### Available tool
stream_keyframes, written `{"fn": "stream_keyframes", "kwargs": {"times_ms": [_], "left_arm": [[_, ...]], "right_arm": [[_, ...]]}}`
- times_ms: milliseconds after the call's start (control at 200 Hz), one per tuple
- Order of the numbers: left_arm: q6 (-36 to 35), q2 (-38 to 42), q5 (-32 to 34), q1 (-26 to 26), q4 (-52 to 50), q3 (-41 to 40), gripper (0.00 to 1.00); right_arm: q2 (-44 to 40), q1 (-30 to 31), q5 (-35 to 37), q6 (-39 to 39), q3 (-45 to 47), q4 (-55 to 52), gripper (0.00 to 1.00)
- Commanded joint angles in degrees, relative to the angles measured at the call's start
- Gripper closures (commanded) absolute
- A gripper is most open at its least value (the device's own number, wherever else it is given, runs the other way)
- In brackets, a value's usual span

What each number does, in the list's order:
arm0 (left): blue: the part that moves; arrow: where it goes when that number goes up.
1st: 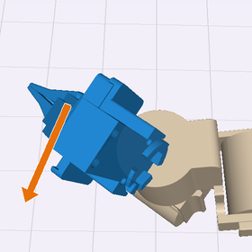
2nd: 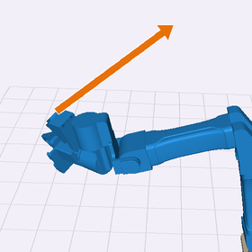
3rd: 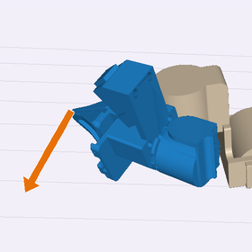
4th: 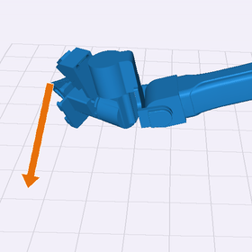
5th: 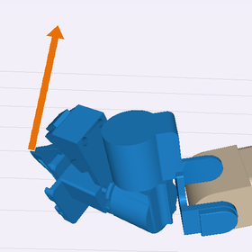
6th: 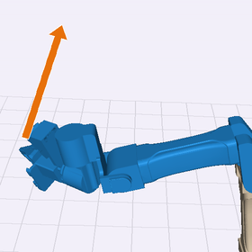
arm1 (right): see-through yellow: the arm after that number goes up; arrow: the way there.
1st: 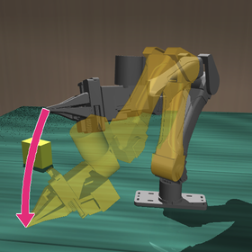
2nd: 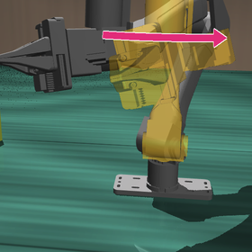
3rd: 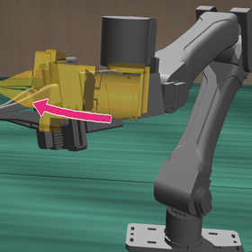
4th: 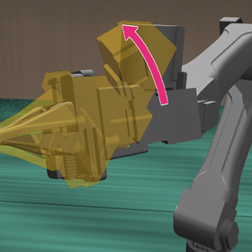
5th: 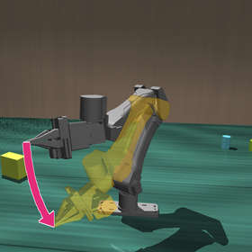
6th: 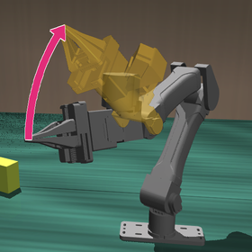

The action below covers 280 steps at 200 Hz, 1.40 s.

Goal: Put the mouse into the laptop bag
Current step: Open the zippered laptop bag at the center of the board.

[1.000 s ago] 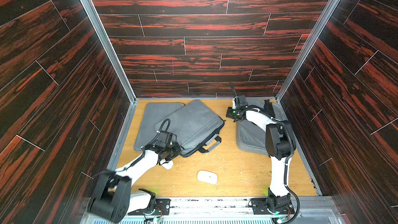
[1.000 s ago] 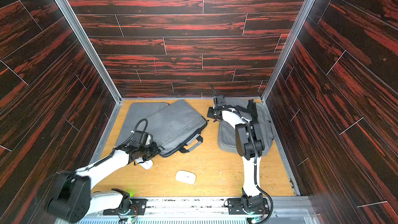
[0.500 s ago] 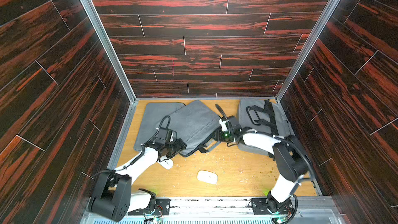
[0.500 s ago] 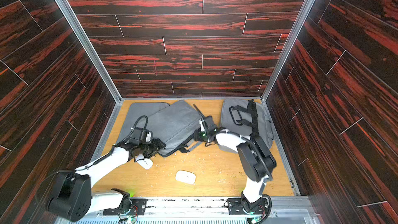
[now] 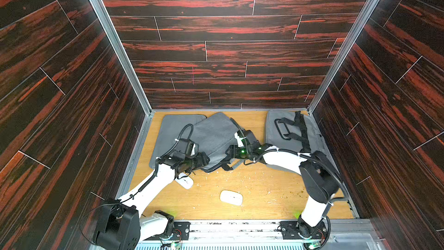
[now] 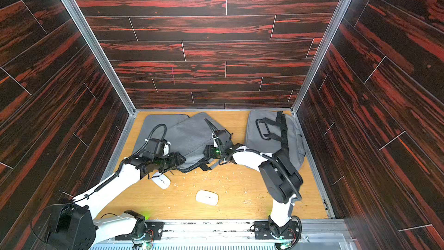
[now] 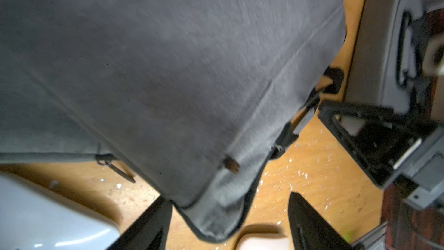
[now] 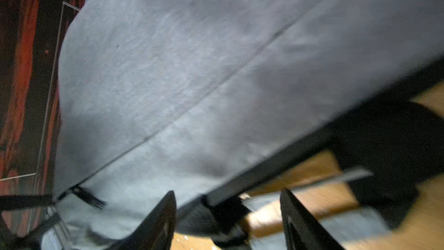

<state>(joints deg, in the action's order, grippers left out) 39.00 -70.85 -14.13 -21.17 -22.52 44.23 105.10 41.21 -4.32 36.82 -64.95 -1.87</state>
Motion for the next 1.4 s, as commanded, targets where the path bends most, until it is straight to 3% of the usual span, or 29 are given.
{"fn": "stream_keyframes", "kwargs": {"times_ms": [0, 321, 381, 471, 551, 817, 1017, 1117, 1162, 1398], "left_arm": [[-1.05, -1.53, 0.43, -1.41, 0.58, 1.19, 0.20], [-0.42, -4.73, -0.42, -2.43, 3.10, 0.82, 0.21], [-0.61, -4.82, -0.63, -2.43, 2.87, 1.06, 0.21], [-1.35, -4.28, -0.46, -2.61, 1.84, 1.71, 0.21], [-2.55, -3.13, -0.33, -2.90, 0.38, 2.26, 0.21], [-8.12, 4.60, 12.65, -5.67, -6.08, 2.92, 0.20], [-8.30, 6.25, 19.46, -9.75, -6.44, 5.20, 0.18], [-9.29, 4.21, 23.14, -13.61, -6.57, 7.35, 0.17], [-9.80, 2.30, 26.52, -15.89, -7.80, 9.30, 0.10], [-14.28, -5.10, 41.16, -22.79, -9.69, 17.55, 0.10]], "right_arm": [[3.80, 1.68, -2.24, 2.54, -1.41, 1.40, 0.31], [3.82, 5.58, -3.94, 4.44, 0.70, -0.06, 0.35], [3.46, 5.82, -4.15, 4.66, 1.96, 1.13, 0.47], [3.01, 5.72, -3.97, 4.17, 2.37, 1.69, 0.84], [1.74, 5.18, -3.75, 3.04, 1.65, 0.87, 1.00], [-7.96, 1.28, -5.35, -2.06, -3.19, -4.84, 1.00], [-8.44, 0.87, -6.85, -5.08, -9.64, -9.23, 1.00], [-7.63, 0.64, -8.51, -5.51, -11.70, -9.38, 1.00], [-7.43, 0.65, -9.57, -5.59, -12.50, -9.30, 1.00], [-7.08, 0.23, -12.43, -5.75, -13.66, -8.68, 1.00]]}}
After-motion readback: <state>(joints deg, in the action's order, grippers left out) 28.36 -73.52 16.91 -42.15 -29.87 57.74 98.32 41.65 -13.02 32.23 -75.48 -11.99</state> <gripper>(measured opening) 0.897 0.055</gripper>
